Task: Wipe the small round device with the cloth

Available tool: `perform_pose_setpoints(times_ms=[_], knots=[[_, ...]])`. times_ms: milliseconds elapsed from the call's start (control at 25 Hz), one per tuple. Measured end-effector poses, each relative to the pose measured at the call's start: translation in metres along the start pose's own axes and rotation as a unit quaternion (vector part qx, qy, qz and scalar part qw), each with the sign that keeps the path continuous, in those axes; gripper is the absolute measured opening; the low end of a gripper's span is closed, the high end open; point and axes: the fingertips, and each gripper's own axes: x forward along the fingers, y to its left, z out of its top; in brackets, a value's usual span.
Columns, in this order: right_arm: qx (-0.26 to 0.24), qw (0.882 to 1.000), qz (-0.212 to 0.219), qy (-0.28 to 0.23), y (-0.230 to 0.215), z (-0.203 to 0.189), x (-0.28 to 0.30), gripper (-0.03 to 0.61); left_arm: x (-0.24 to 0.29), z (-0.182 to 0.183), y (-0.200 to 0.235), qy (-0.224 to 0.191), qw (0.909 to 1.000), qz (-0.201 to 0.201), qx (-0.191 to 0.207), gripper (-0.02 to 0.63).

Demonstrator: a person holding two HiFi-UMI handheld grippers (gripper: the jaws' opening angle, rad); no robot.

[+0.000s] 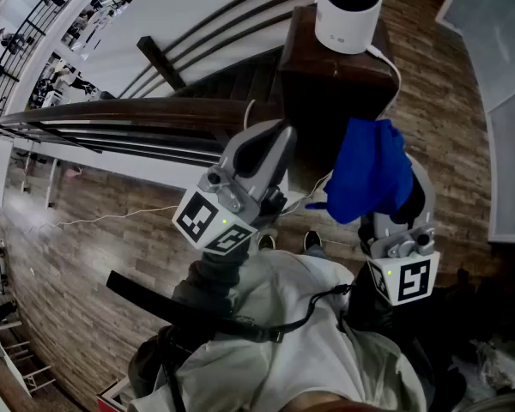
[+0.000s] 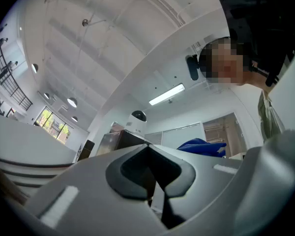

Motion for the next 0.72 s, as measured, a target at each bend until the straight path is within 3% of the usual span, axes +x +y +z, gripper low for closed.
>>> perform_pose_setpoints(times_ms=[560,720], knots=[[-0.008,1.000,-0.009,-0.002,0.008,-0.008,0.007,0.121,-0.002,0.000,0.011,-0.002,0.9998,-0.017,-0.010,0.003],[-0.062,0.998,-0.001,-0.010,0.001,0.005,0.013,0.121,-0.009,0.006,0.012,0.003,0.9997,-0.022,-0.004,0.003]])
